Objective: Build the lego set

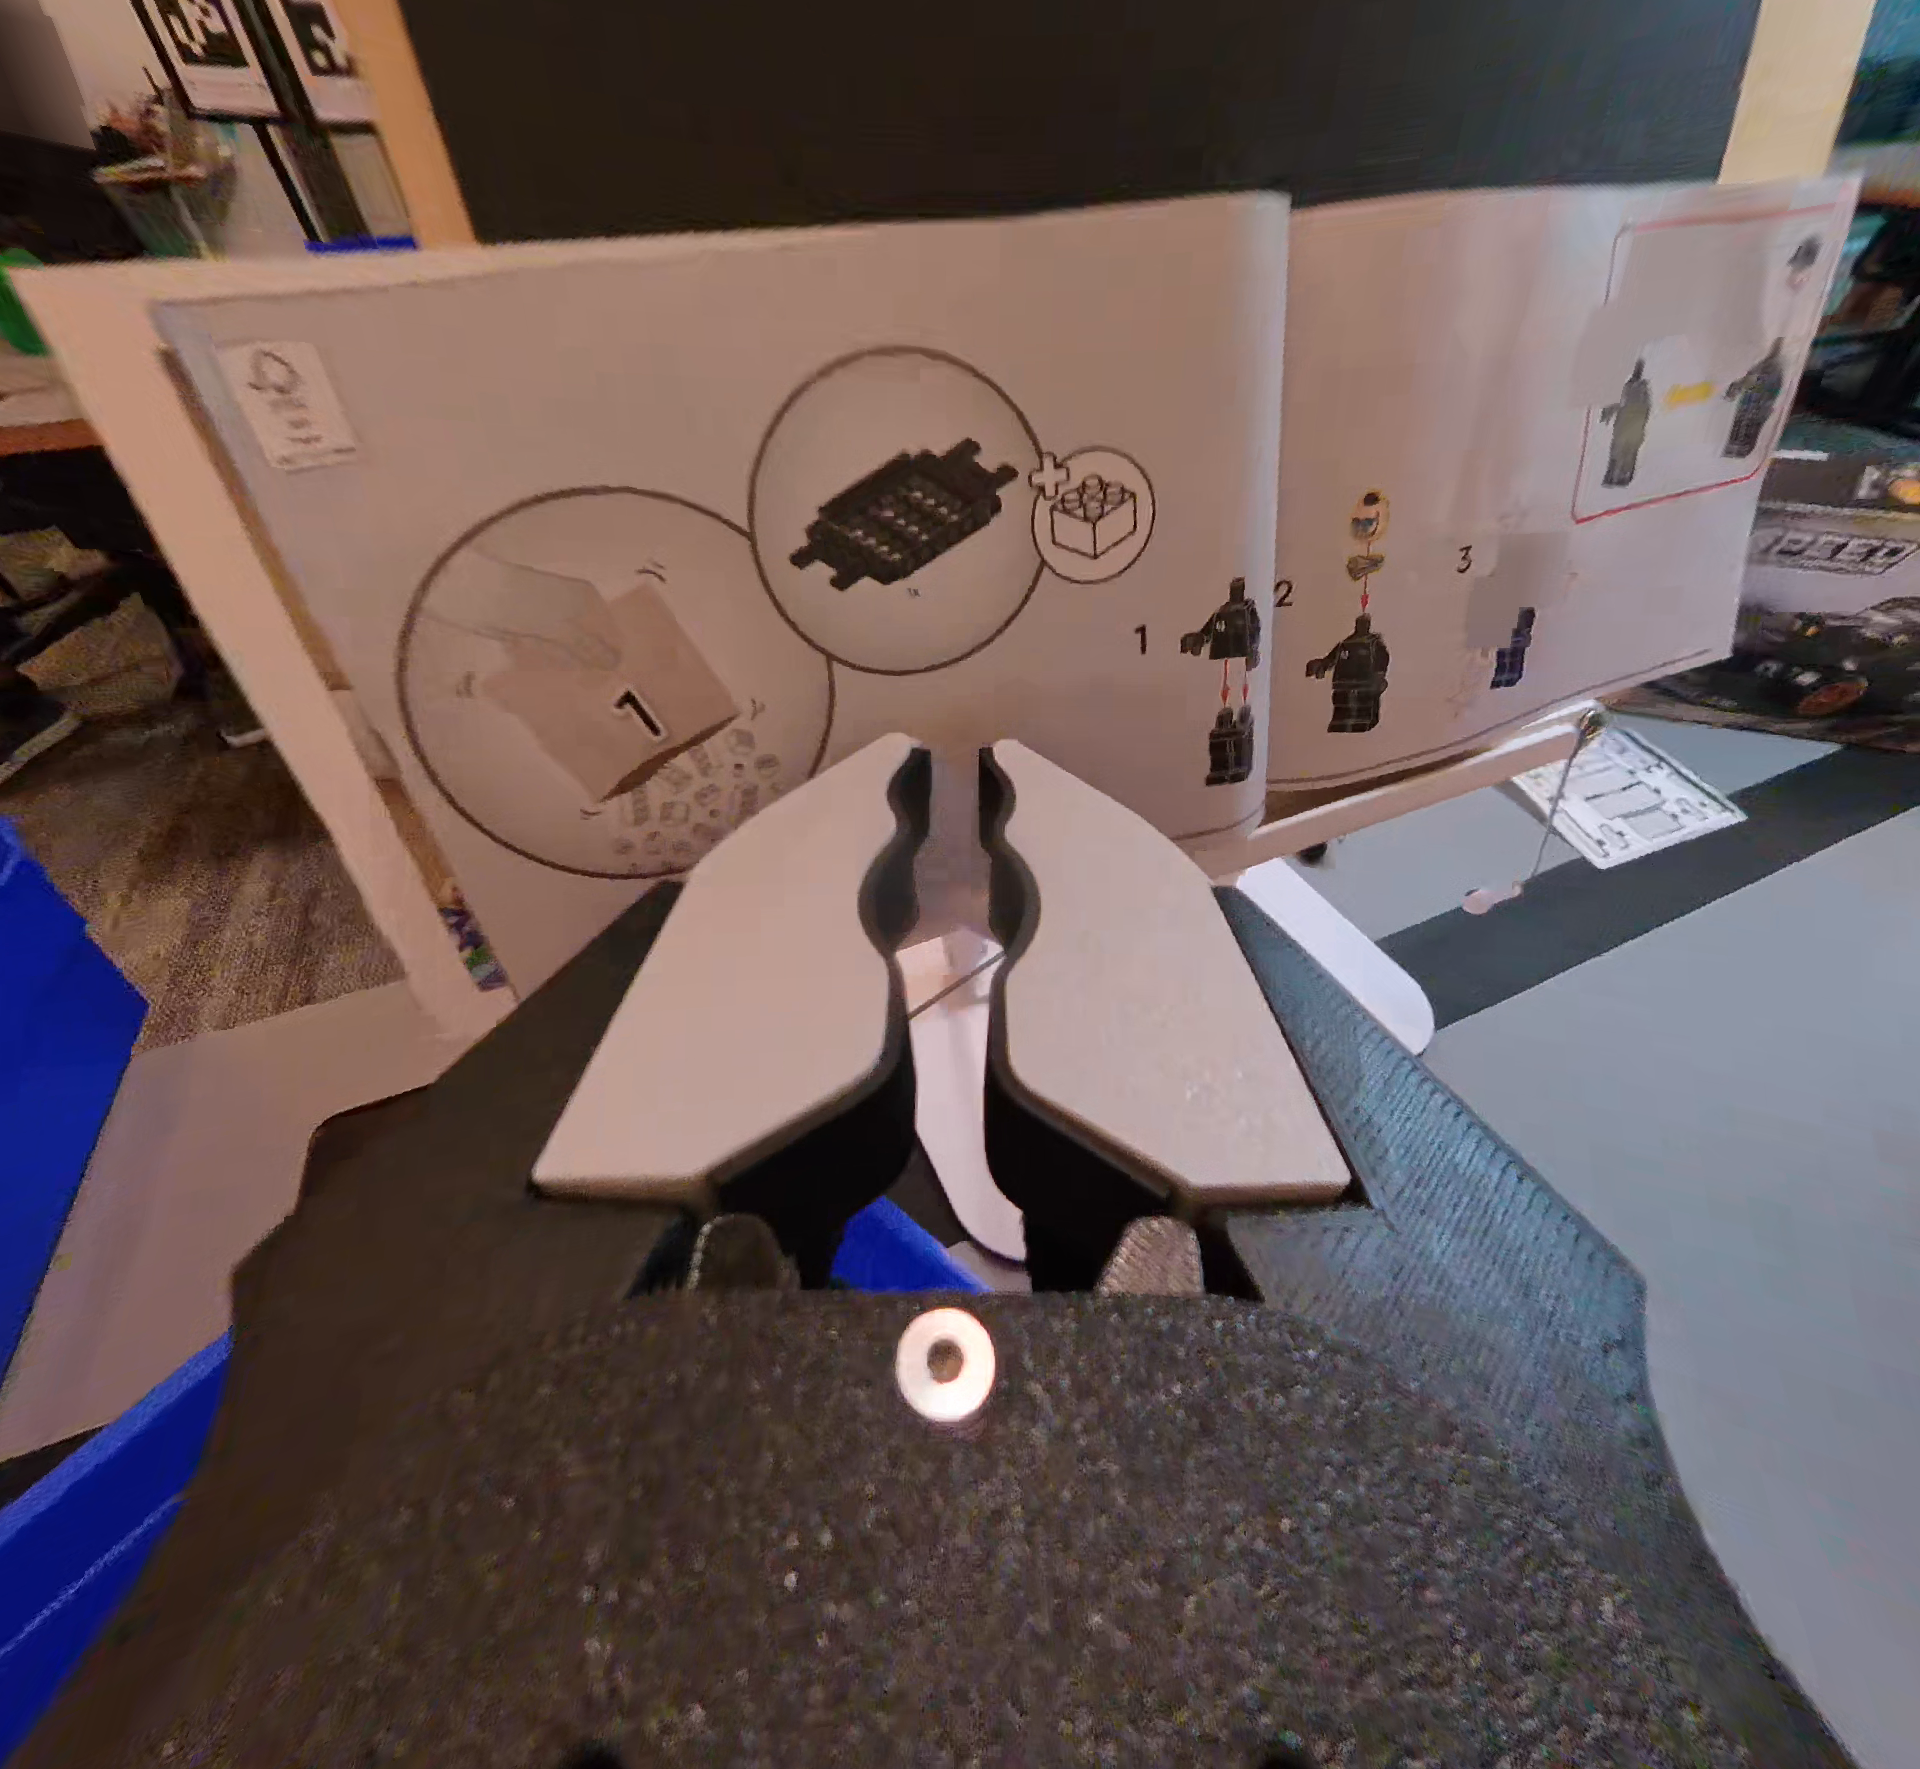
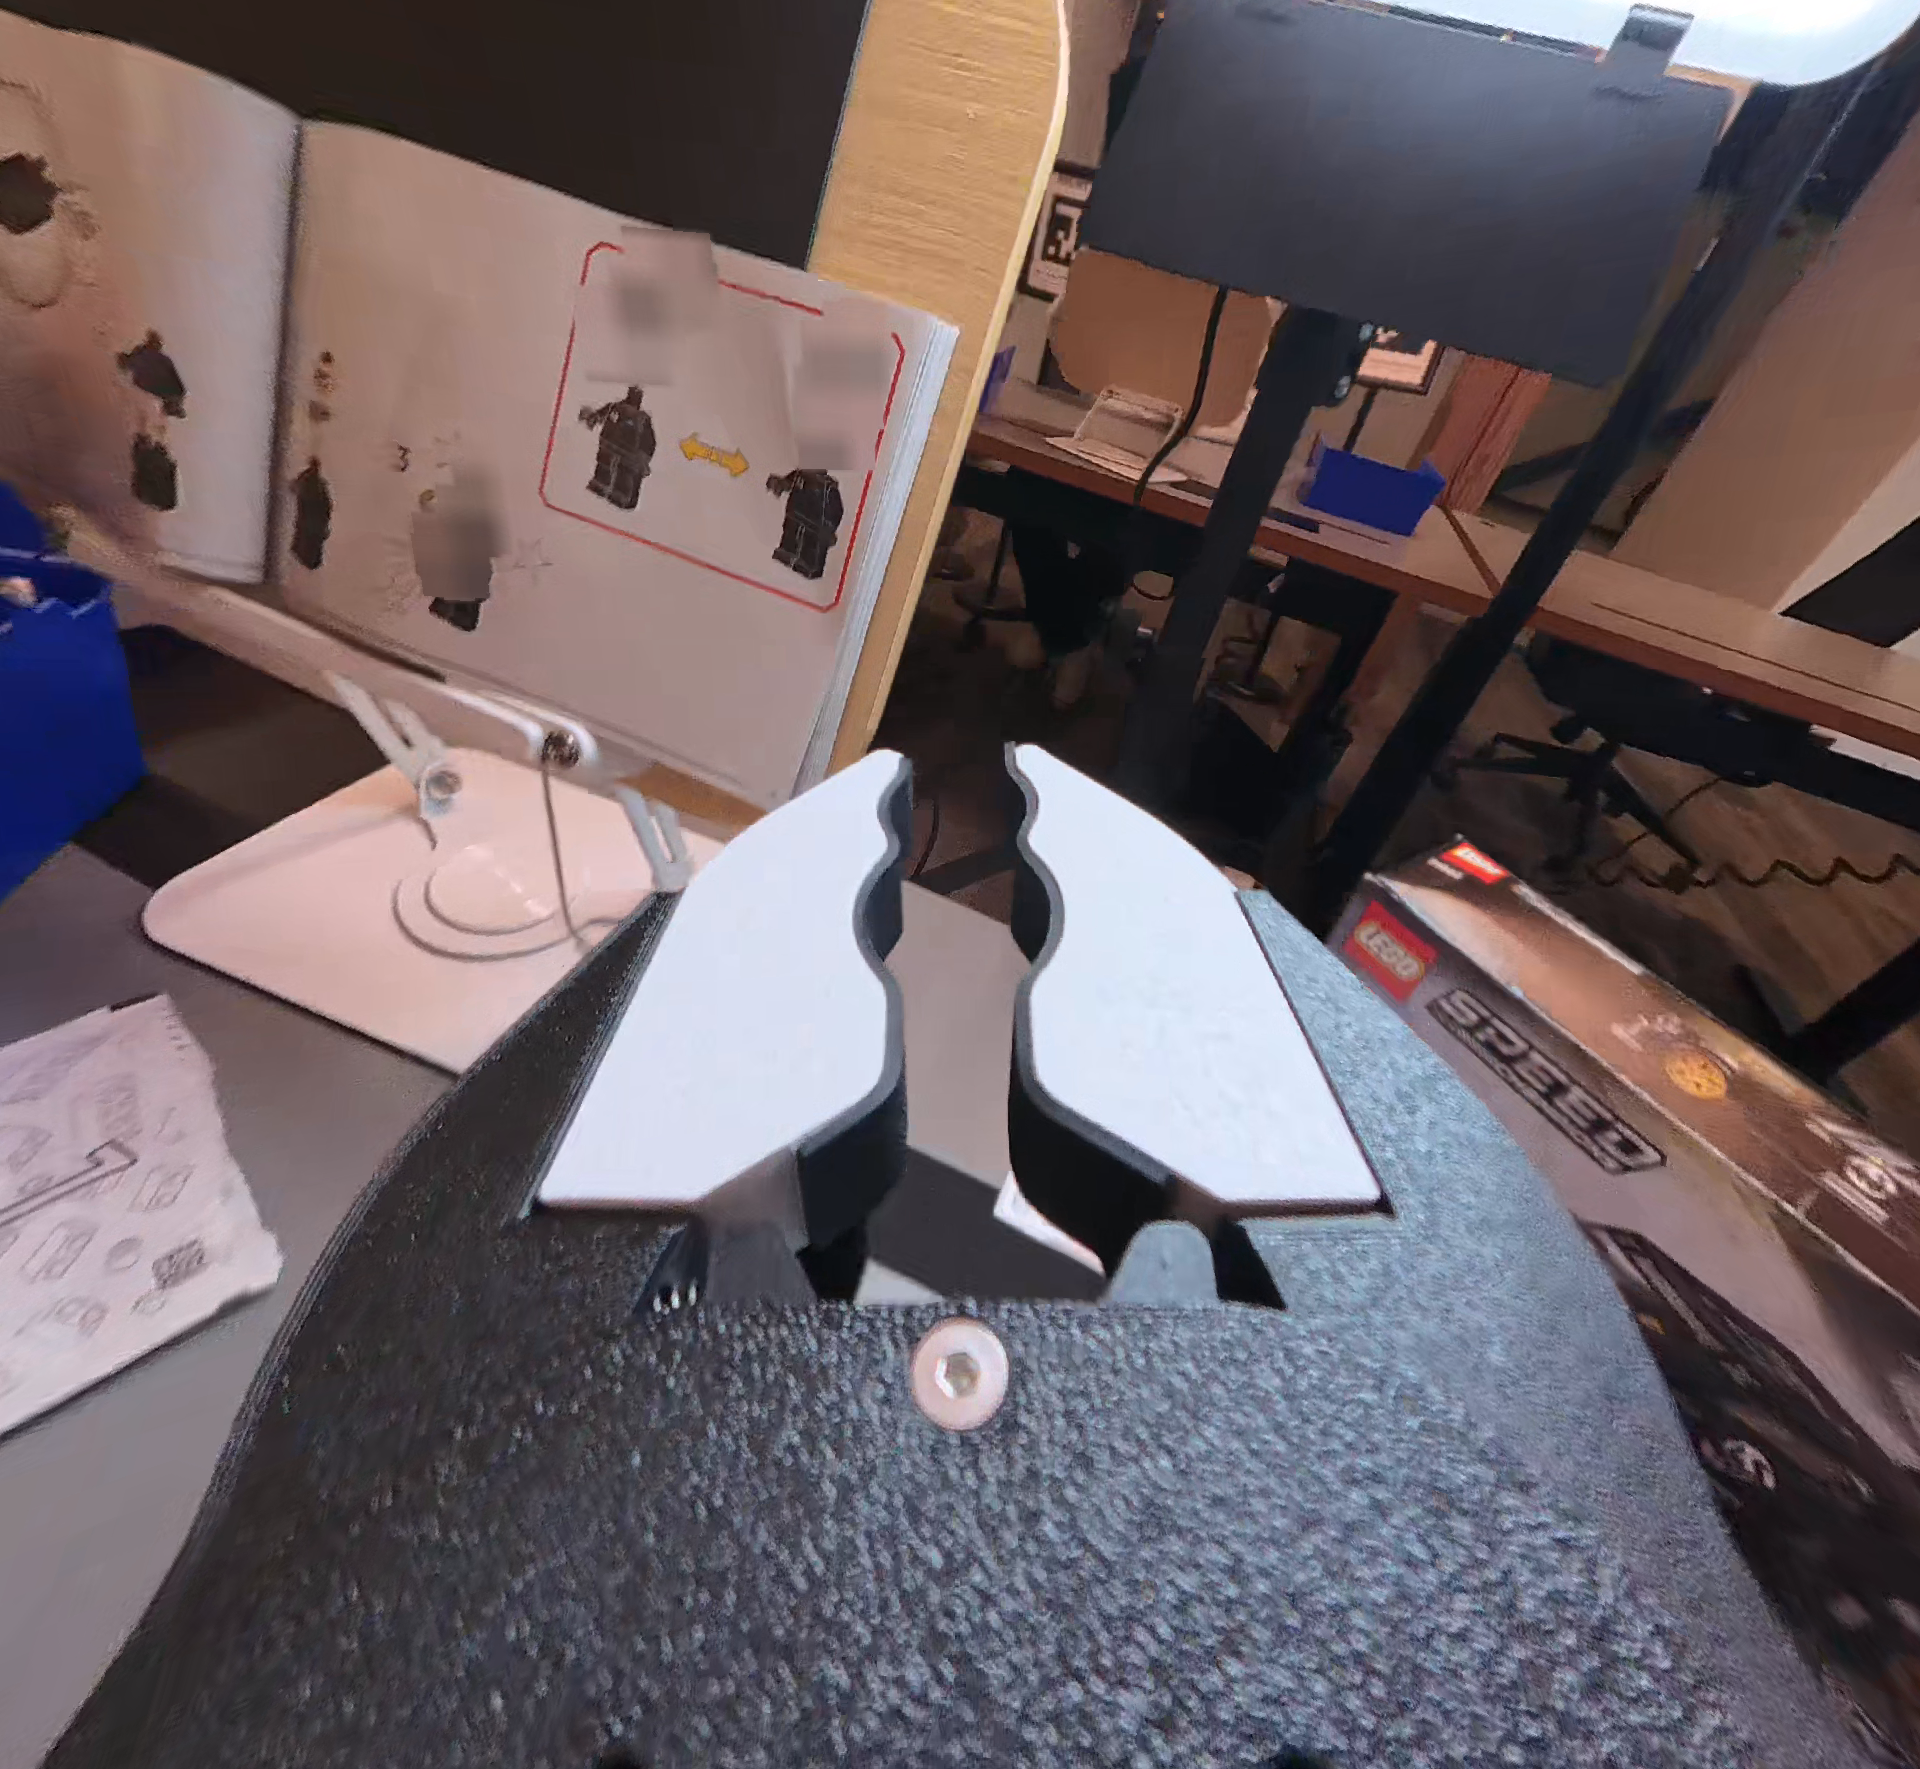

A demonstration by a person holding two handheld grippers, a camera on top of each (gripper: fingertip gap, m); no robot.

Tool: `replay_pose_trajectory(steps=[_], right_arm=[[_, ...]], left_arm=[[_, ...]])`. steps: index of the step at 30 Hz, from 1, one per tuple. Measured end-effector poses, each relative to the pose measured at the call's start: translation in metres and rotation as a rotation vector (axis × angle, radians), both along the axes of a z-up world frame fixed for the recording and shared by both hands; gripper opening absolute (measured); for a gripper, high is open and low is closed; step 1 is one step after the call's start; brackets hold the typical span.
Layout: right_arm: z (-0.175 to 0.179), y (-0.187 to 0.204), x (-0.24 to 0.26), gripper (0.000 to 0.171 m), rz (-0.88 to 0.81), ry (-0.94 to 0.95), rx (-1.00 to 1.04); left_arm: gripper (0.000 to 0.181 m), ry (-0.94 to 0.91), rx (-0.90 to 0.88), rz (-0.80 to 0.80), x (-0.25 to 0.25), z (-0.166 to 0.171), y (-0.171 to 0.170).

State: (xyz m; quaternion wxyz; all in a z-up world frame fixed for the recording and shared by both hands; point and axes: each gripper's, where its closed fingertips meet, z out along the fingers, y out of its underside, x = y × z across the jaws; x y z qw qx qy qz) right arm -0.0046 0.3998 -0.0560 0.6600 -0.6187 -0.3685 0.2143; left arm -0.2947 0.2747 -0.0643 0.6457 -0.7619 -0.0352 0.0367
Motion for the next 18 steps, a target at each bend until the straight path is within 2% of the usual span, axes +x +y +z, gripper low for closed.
replay_pose_trajectory(steps=[3, 5, 8, 9, 11, 14, 16, 18], right_arm=[[-0.024, -0.013, 0.015, 0.02, 0.018, -0.039, -0.026], [-0.047, -0.014, 0.018, 0.023, 0.03, -0.084, -0.052], [-0.091, -0.008, 0.003, 0.022, 0.088, -0.185, -0.149], [-0.105, -0.004, -0.005, 0.004, 0.104, -0.219, -0.156], [-0.127, 0.006, -0.023, 0.0, 0.129, -0.26, -0.149], [-0.152, 0.021, -0.056, 0.0, 0.185, -0.308, -0.125], [-0.17, 0.031, -0.078, 0.031, 0.209, -0.397, -0.11], [-0.183, 0.041, -0.098, 0.046, 0.236, -0.48, -0.076]], left_arm=[[0.007, -0.012, 0.132, 0.011, 0.009, 0.033, -0.031], [0.006, -0.034, 0.202, -0.046, 0.031, 0.049, -0.055], [0.004, -0.044, 0.253, -0.186, 0.084, 0.056, -0.093], [0.001, -0.032, 0.262, -0.232, 0.103, 0.054, -0.107], [0.0, 0.01, 0.251, -0.291, 0.136, 0.039, -0.134], [0.0, 0.033, 0.197, -0.3, 0.165, 0.003, -0.169], [0.0, 0.001, 0.157, -0.292, 0.176, -0.025, -0.187], [0.0, -0.008, 0.115, -0.284, 0.182, -0.052, -0.2]])
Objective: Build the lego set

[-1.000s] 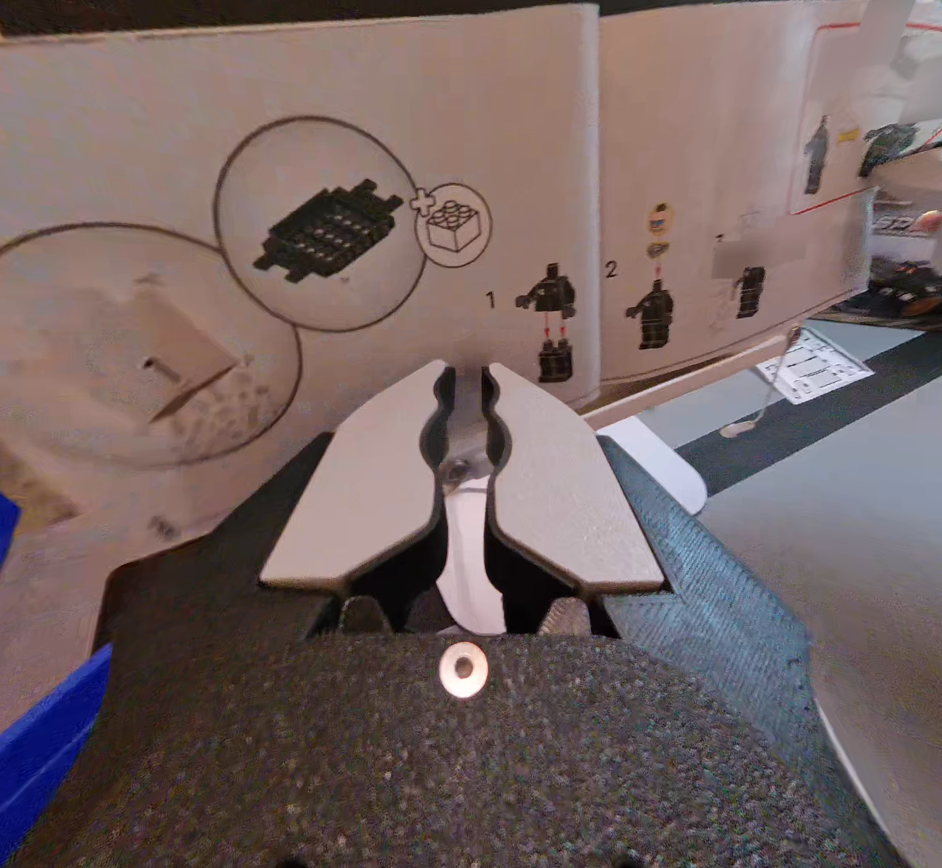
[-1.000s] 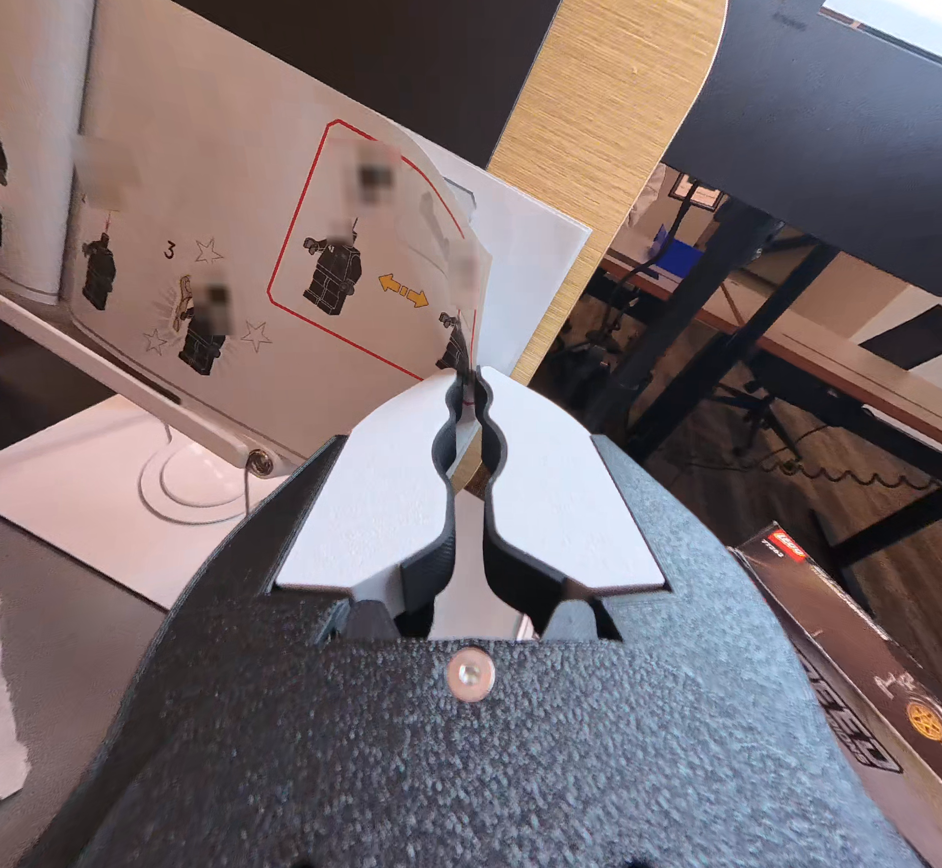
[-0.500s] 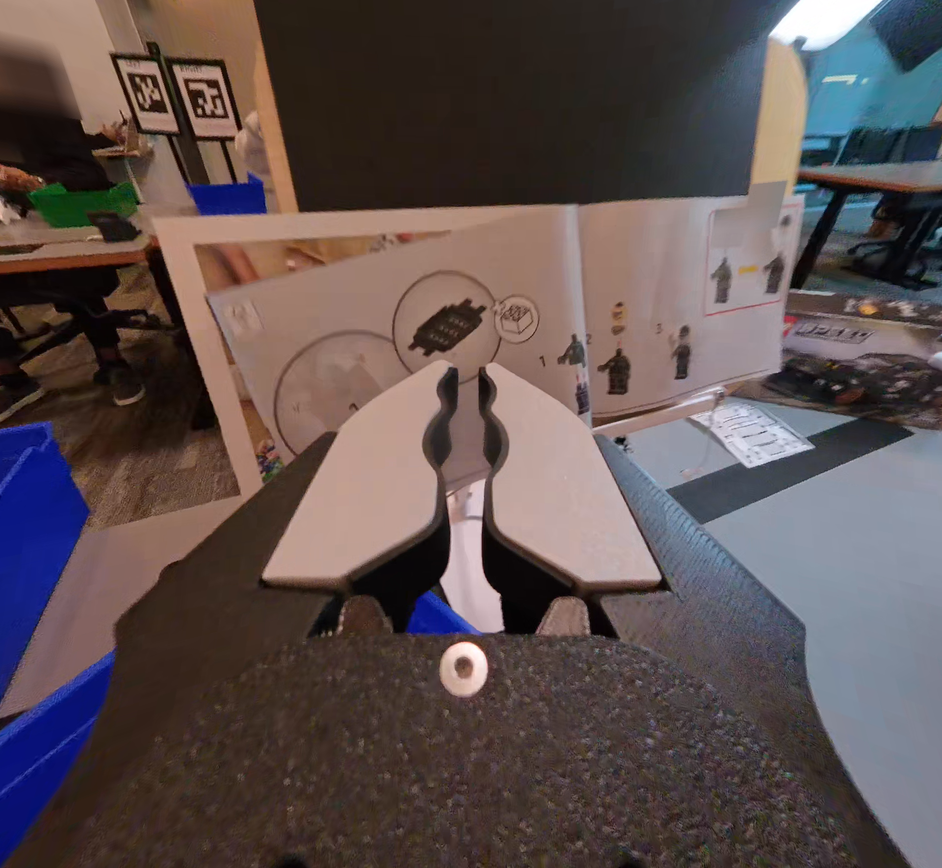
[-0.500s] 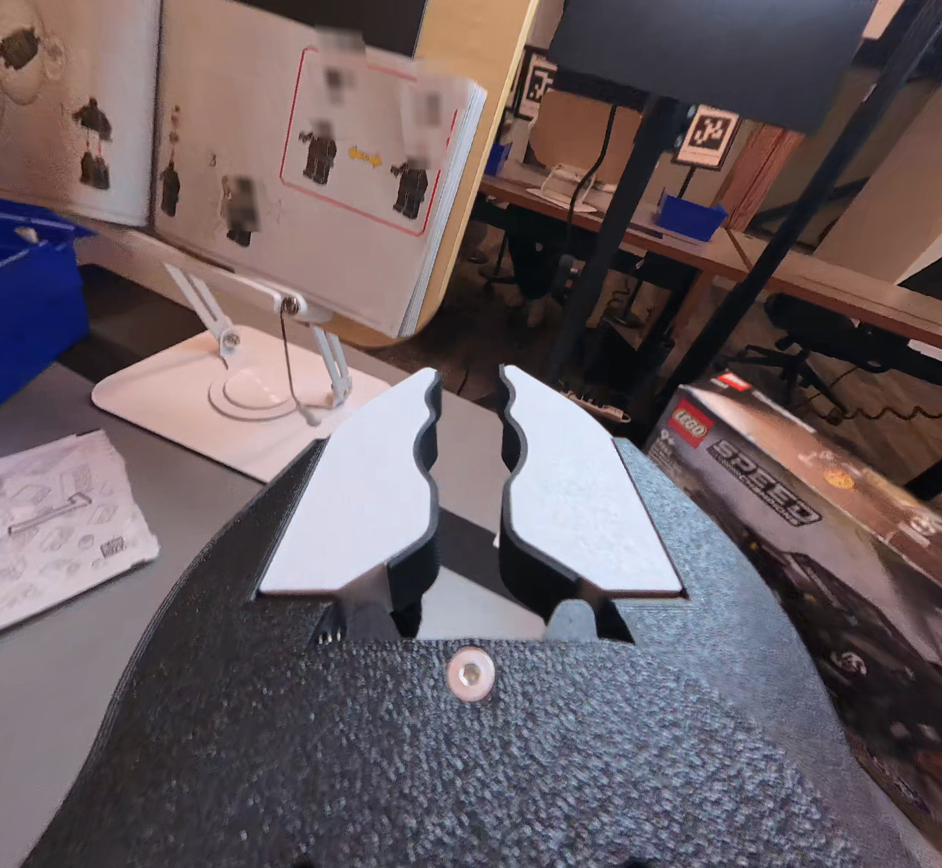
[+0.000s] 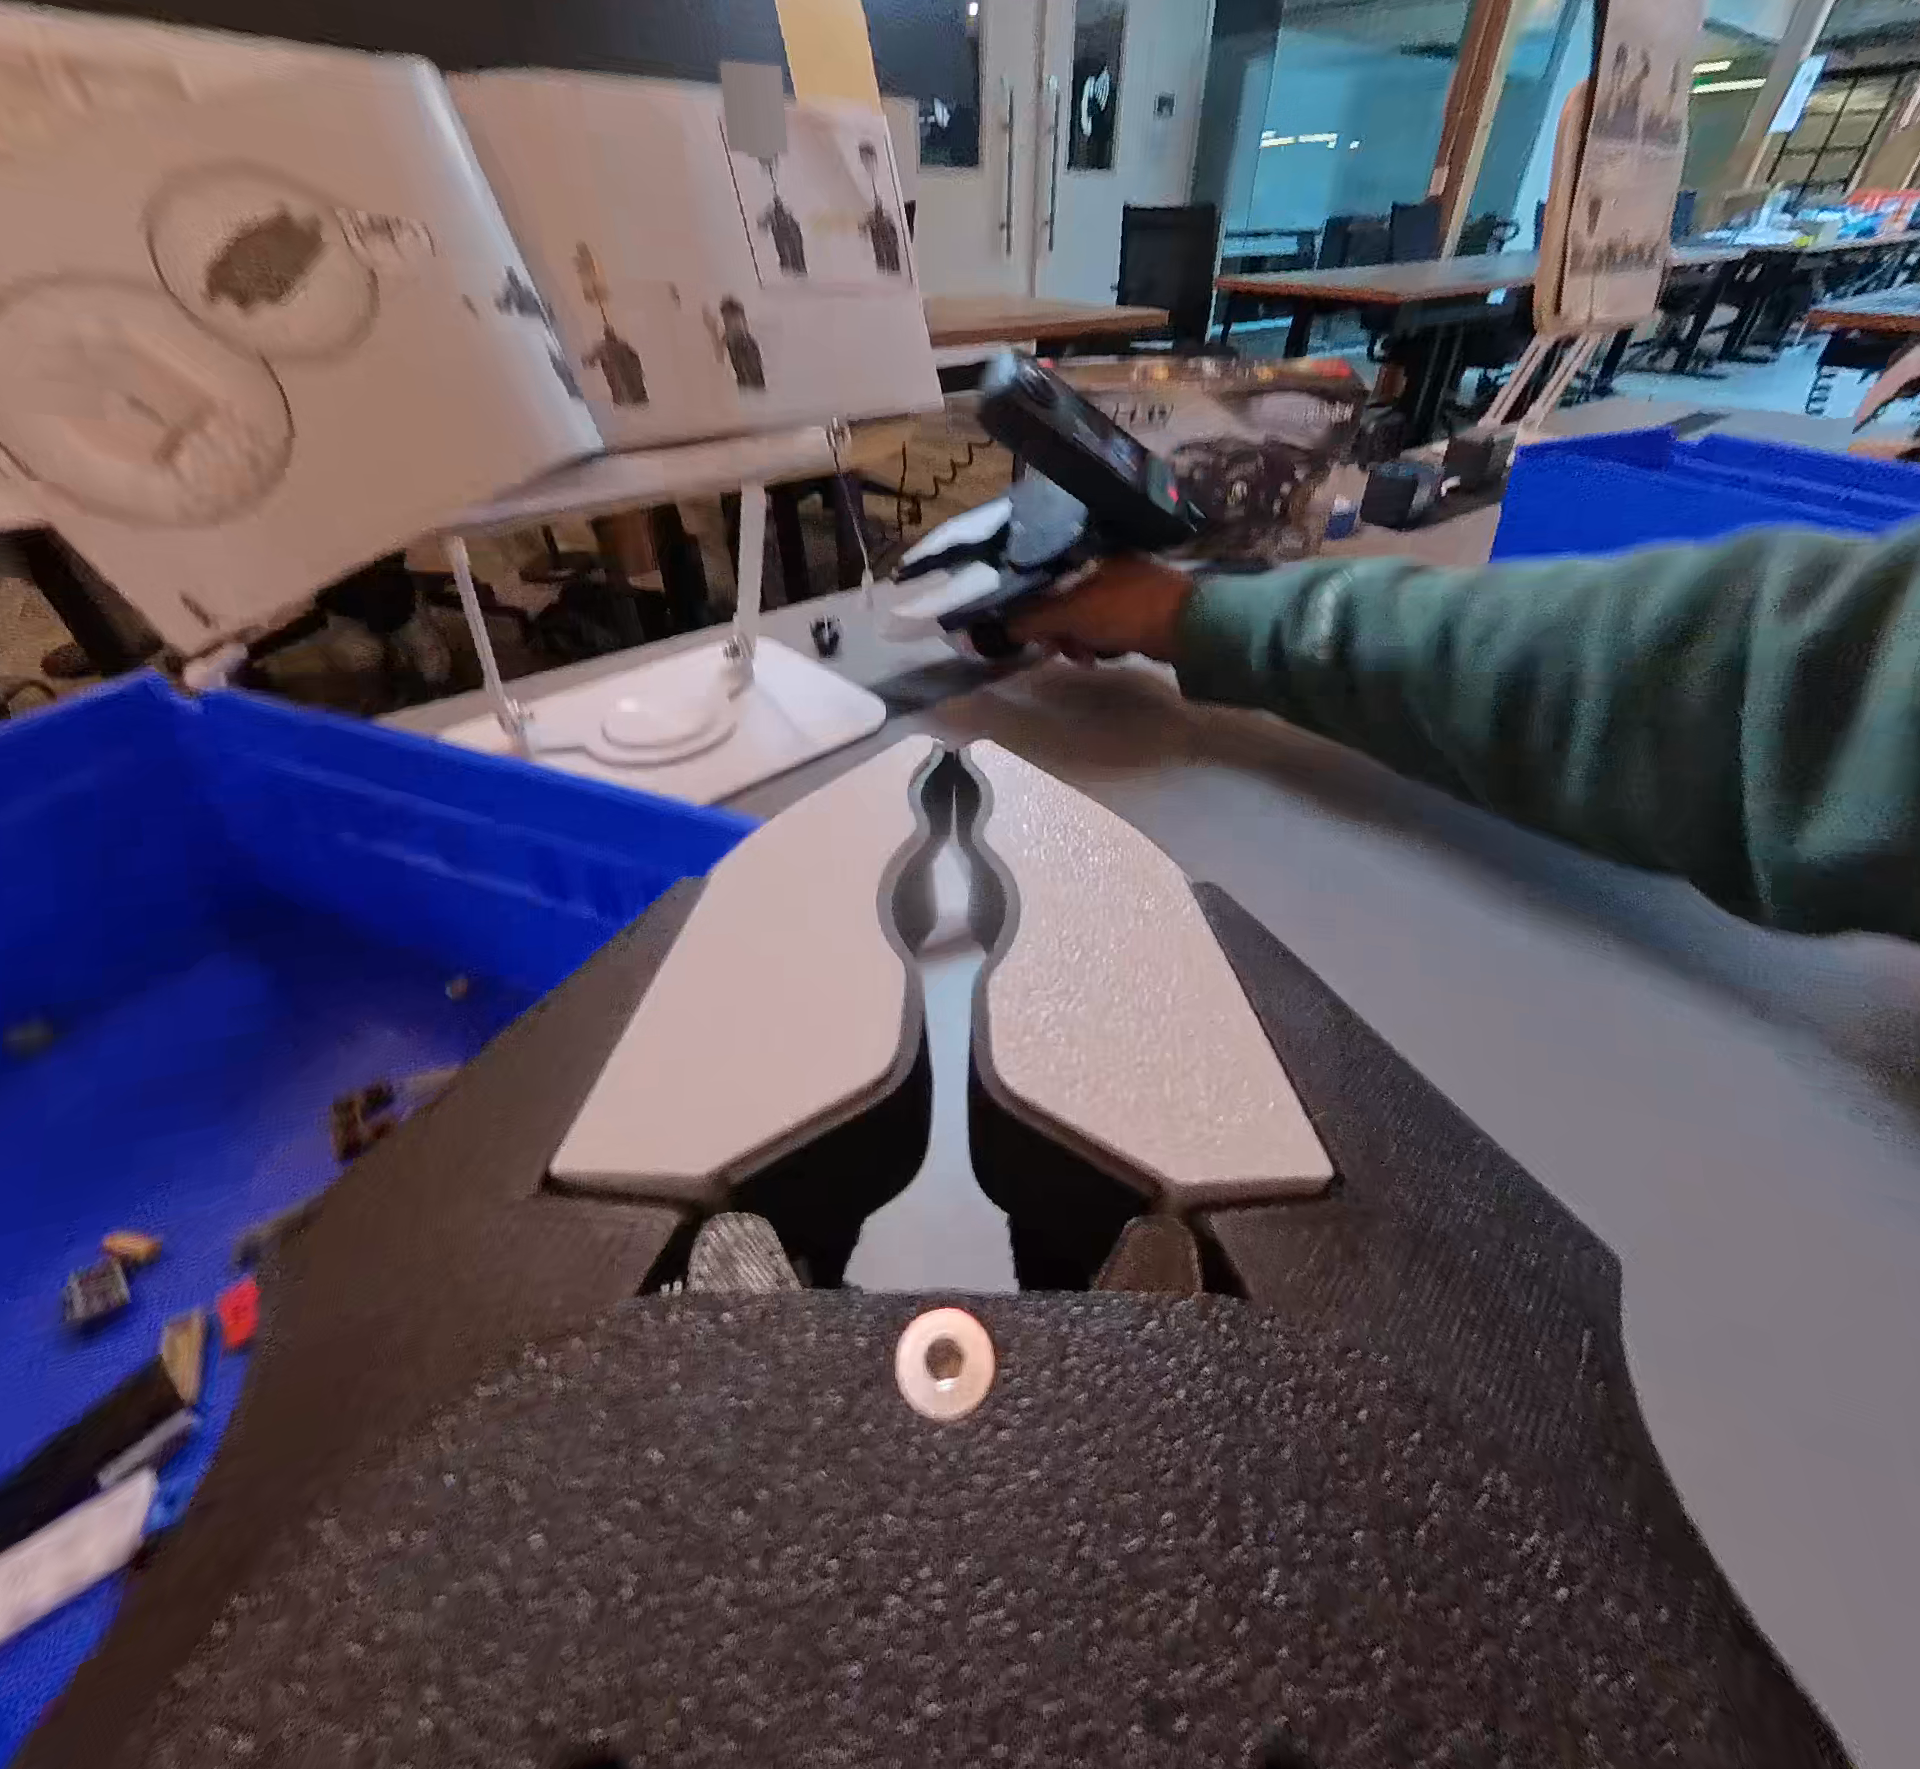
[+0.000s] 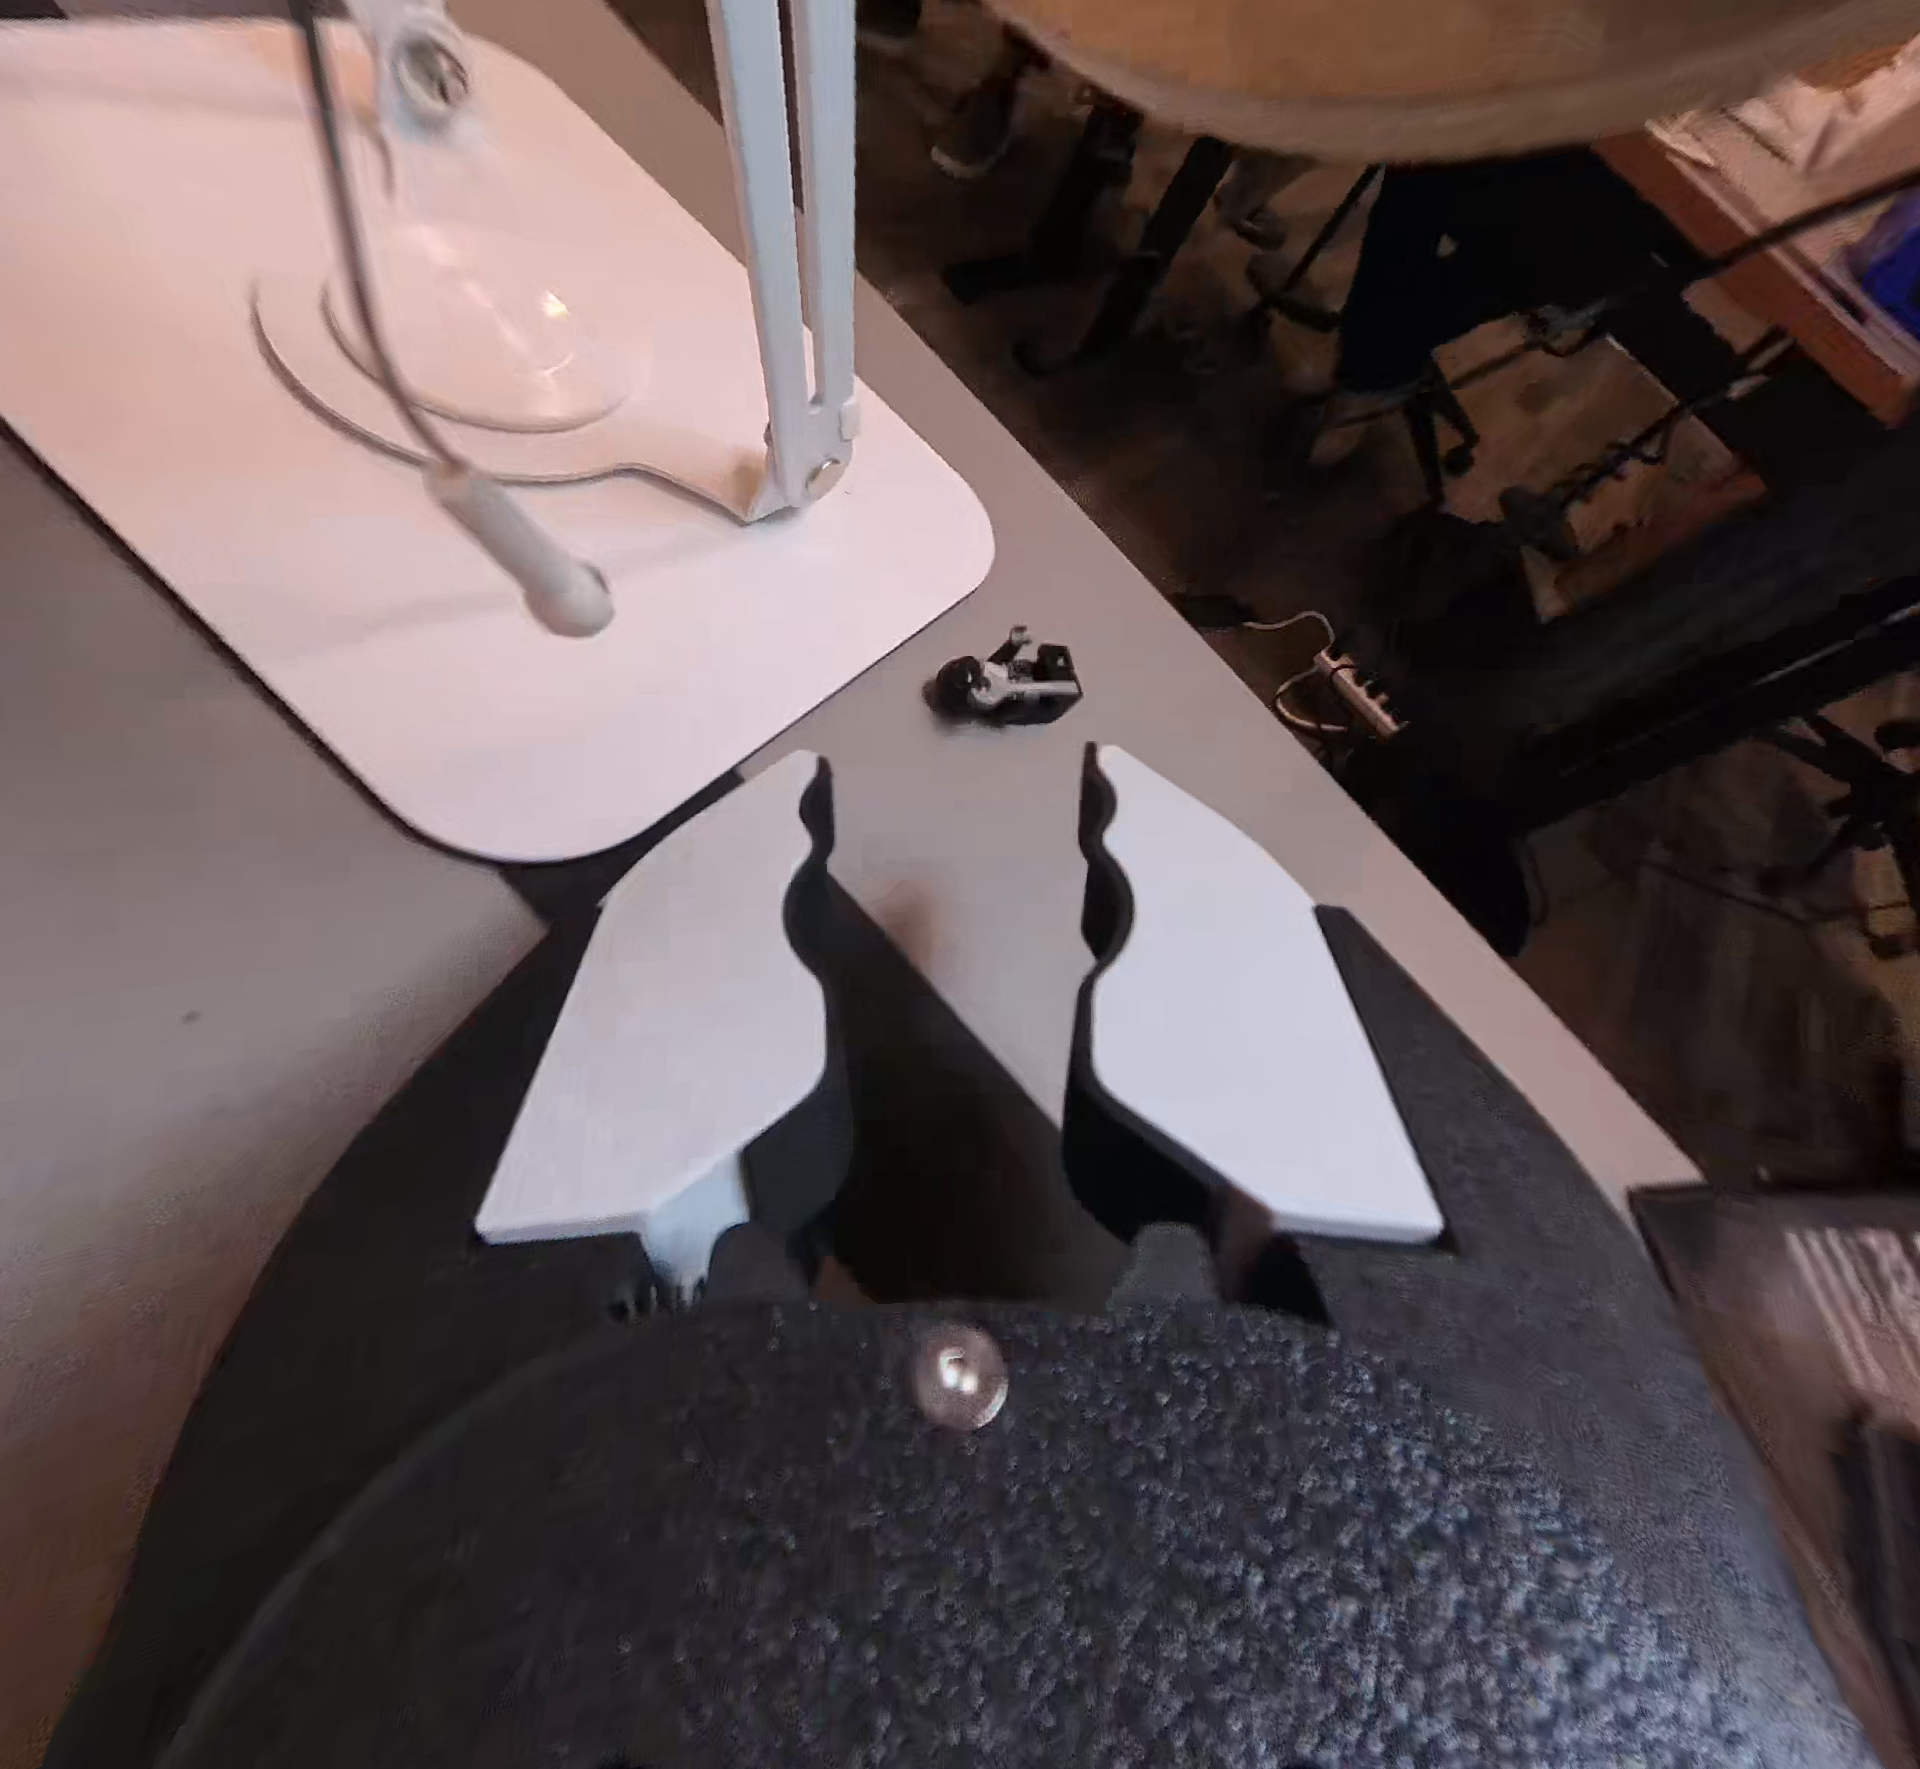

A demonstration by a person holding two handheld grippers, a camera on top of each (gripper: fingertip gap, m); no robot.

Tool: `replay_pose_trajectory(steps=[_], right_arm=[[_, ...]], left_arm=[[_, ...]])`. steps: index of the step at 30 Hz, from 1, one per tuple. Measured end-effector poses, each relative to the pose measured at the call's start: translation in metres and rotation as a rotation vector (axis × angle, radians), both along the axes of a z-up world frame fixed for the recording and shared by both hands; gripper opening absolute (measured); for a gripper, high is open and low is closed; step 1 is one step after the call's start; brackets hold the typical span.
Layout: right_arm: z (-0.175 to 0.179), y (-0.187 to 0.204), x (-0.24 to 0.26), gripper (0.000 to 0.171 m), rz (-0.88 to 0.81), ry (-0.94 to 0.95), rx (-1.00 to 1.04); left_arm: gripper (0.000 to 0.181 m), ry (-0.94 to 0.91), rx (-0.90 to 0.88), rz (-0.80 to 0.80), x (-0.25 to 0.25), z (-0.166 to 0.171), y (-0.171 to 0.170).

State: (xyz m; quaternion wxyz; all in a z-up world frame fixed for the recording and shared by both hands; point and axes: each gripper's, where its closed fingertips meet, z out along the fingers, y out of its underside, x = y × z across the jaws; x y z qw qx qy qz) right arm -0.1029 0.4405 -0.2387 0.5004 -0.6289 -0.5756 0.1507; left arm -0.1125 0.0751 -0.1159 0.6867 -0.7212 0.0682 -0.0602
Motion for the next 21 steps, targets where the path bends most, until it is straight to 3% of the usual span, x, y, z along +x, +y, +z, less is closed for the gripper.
replay_pose_trajectory(steps=[4, 6, 11, 17, 21], right_arm=[[-0.014, 0.026, -0.026, 0.046, -0.007, -0.046, -0.012], [-0.008, 0.034, -0.035, 0.032, 0.007, -0.003, 0.036], [-0.018, 0.036, -0.034, 0.026, 0.027, -0.057, 0.046], [-0.021, 0.036, -0.034, 0.034, 0.048, -0.105, 0.076], [-0.024, 0.039, -0.032, 0.016, 0.047, -0.129, 0.1]], left_arm=[[0.0, 0.009, -0.043, 0.003, 0.004, -0.035, -0.006], [0.0, 0.019, -0.061, -0.004, 0.004, -0.044, -0.003], [0.0, 0.026, -0.076, -0.04, 0.009, -0.055, 0.001], [0.0, 0.033, -0.078, -0.068, 0.015, -0.057, -0.001], [0.0, 0.02, -0.09, -0.08, 0.017, -0.062, -0.002]])
